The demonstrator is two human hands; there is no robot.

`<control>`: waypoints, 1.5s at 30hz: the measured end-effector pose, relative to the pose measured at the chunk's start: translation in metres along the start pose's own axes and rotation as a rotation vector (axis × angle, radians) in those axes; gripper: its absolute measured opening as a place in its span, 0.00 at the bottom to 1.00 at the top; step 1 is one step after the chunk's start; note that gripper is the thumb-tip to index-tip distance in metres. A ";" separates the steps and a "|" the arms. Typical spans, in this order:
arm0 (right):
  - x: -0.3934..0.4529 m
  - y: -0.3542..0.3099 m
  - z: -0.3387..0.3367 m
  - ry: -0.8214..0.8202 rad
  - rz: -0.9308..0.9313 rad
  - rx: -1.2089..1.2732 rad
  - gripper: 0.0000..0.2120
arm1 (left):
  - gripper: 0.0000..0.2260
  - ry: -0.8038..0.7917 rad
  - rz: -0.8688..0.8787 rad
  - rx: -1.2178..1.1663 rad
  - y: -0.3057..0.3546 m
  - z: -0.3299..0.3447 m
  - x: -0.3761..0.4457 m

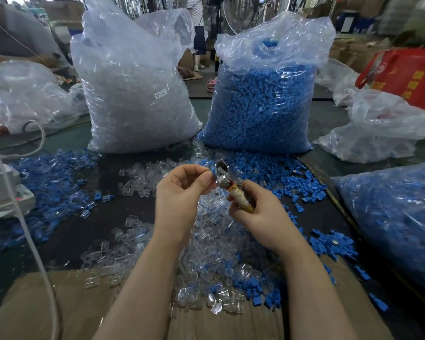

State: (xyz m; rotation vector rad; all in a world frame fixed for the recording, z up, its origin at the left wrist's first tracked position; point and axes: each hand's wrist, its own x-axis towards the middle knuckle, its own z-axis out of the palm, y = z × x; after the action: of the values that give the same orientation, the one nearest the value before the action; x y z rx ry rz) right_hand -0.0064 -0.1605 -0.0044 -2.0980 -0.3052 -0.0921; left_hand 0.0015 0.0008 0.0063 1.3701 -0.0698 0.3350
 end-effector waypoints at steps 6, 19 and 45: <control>0.000 -0.001 0.001 -0.027 0.014 -0.028 0.09 | 0.04 -0.028 0.016 -0.024 0.001 0.000 0.000; 0.001 -0.001 0.004 0.029 0.028 -0.131 0.10 | 0.06 -0.033 0.017 -0.024 0.004 0.000 -0.001; 0.000 0.017 -0.008 0.353 0.318 -0.600 0.06 | 0.07 0.587 -0.316 1.295 -0.002 -0.132 0.015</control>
State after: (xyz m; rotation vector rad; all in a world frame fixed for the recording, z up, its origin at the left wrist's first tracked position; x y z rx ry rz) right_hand -0.0019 -0.1759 -0.0142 -2.6344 0.3098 -0.3994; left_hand -0.0030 0.1307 -0.0189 2.4354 0.9987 0.5314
